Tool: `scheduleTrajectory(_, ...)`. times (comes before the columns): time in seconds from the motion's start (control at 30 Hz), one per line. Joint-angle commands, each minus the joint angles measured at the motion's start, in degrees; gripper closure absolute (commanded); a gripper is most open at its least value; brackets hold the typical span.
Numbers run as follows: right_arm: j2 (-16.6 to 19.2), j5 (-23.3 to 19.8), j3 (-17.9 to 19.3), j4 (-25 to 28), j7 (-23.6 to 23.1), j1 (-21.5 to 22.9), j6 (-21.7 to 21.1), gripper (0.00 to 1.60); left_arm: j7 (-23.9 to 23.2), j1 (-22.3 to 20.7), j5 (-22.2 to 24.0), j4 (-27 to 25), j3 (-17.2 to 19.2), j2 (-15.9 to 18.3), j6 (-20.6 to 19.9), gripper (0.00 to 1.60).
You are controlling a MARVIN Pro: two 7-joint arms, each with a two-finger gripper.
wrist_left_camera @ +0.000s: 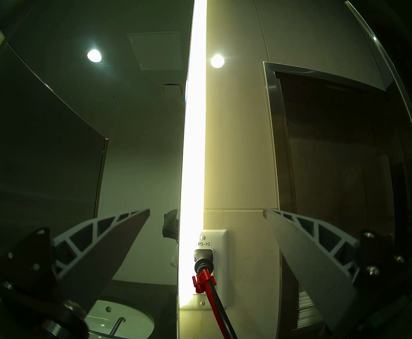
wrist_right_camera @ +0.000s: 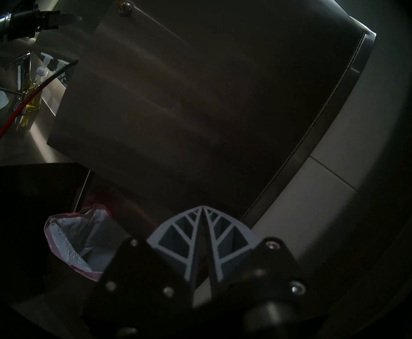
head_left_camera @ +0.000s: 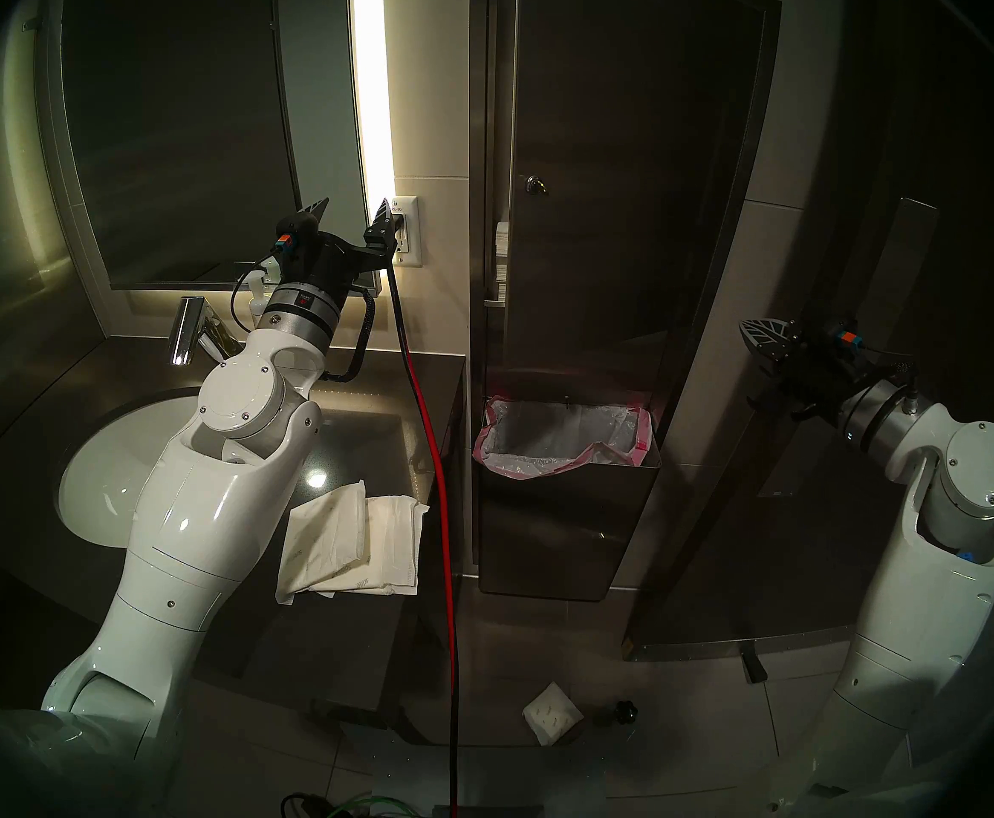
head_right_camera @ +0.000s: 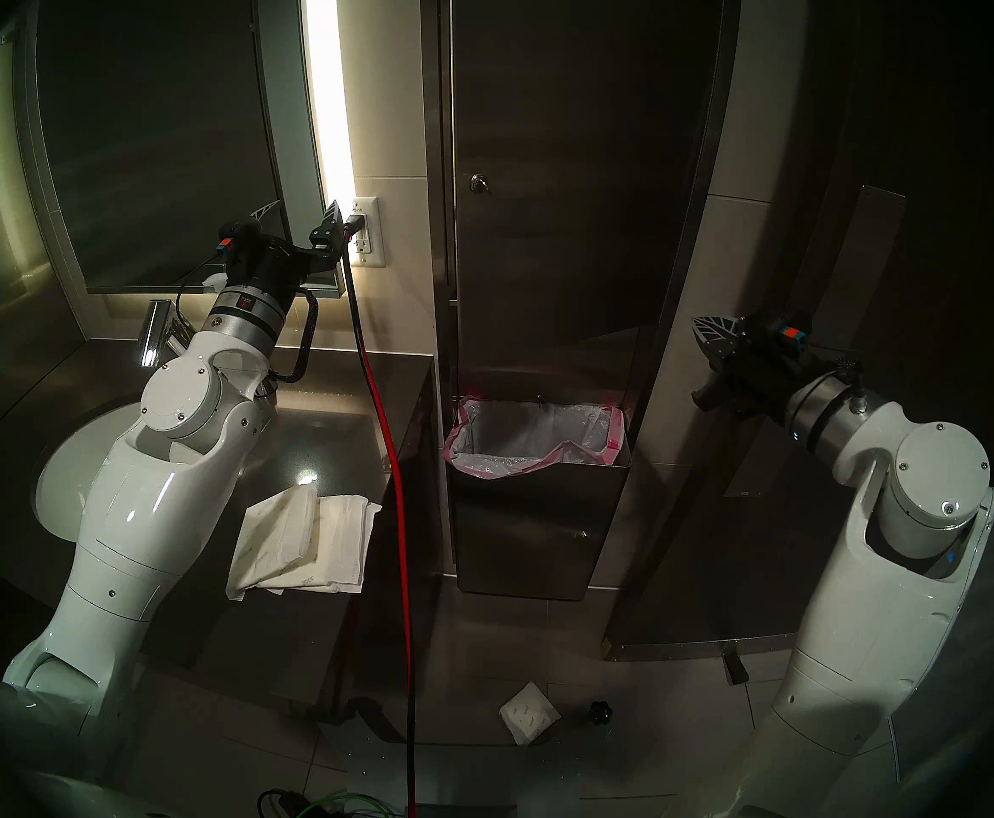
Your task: Twist key and open towel dispenser
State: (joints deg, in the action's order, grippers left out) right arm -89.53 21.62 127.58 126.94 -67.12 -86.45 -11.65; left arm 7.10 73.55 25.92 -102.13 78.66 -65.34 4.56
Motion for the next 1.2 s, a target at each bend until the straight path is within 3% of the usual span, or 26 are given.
scheduleTrajectory(0.0,-0.7,-1.8,0.0,-0.4,0.0,0.6,1.5,1.22,0.0,-0.9,-0.1,-0.5,0.1,-0.1,0.0,0.0)
scheduleTrajectory(0.07,-1.1,-2.8,0.1,-0.9,-0.6,1.0,1.1,1.2,0.0,-0.9,-0.1,-0.5,0.1,-0.1,0.1,0.0)
scheduleTrajectory(0.1,-1.4,-3.6,0.3,-0.9,-1.6,1.6,-2.0,1.14,0.0,-0.9,-0.1,-0.5,0.1,-0.1,0.1,0.0)
scheduleTrajectory(0.13,-2.0,-4.4,0.5,-0.8,-1.8,1.9,-2.6,0.18,0.0,-0.9,-0.1,-0.5,0.1,-0.1,0.1,0.0)
scheduleTrajectory(0.17,-2.1,-4.4,0.5,-0.8,-1.8,2.0,-2.6,0.0,0.0,-0.9,-0.1,-0.5,0.1,-0.1,0.1,0.0)
scheduleTrajectory(0.83,-2.5,-4.1,1.0,-0.8,-2.7,2.6,-3.4,0.0,-1.4,0.9,0.2,-2.7,0.4,1.1,0.7,0.0)
scheduleTrajectory(0.87,-2.5,-4.1,1.0,-0.8,-2.7,2.6,-3.4,0.0,-1.1,1.1,-0.3,-2.8,0.5,1.0,1.2,0.17)
scheduleTrajectory(0.9,-2.5,-4.1,1.0,-0.8,-2.7,2.6,-3.4,0.0,-1.3,1.2,-0.3,-2.9,0.5,1.1,1.4,1.25)
scheduleTrajectory(0.93,-2.5,-4.1,1.0,-0.8,-2.7,2.6,-3.4,0.0,-1.4,1.3,-0.2,-3.1,0.6,1.3,1.4,1.6)
scheduleTrajectory(1.17,-2.5,-4.1,1.0,-0.8,-2.7,2.6,-3.4,0.0,-3.1,1.1,0.4,-3.1,0.8,1.9,2.2,1.6)
